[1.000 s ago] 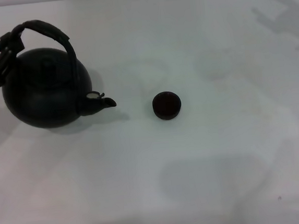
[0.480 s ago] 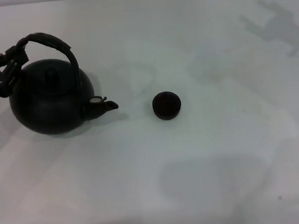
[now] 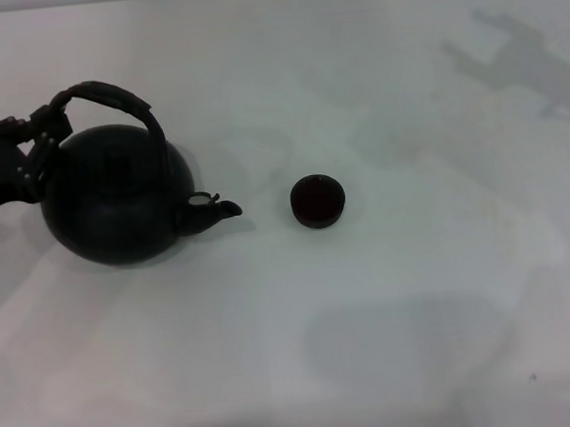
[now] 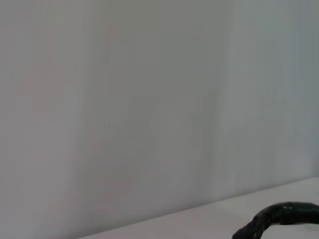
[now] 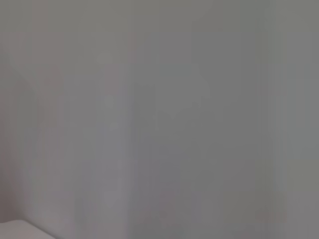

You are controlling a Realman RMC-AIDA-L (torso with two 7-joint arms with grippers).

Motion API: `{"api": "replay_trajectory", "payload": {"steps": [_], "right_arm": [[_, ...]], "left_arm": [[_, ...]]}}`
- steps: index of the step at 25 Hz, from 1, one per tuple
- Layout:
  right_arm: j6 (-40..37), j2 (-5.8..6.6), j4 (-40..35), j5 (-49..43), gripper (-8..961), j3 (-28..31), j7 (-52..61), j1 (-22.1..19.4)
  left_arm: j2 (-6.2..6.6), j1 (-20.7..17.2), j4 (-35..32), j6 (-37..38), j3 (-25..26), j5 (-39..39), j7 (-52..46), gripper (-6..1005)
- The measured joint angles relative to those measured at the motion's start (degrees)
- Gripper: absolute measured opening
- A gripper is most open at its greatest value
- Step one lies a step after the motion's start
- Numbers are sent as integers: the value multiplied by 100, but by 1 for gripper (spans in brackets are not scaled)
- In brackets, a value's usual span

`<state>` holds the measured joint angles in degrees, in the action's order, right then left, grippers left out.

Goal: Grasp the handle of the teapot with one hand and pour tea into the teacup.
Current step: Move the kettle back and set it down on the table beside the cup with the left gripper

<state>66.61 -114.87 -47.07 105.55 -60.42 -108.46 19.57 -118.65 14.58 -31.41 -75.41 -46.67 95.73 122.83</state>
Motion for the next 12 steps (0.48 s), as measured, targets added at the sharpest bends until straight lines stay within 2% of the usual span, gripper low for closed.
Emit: {"api": "replay_trajectory", "payload": {"steps": [12], "right_arm": [[-28,-8,26,9,764,-35,64,39]], "left_arm": [[-9,20,263,99,0,191,379,139]]}}
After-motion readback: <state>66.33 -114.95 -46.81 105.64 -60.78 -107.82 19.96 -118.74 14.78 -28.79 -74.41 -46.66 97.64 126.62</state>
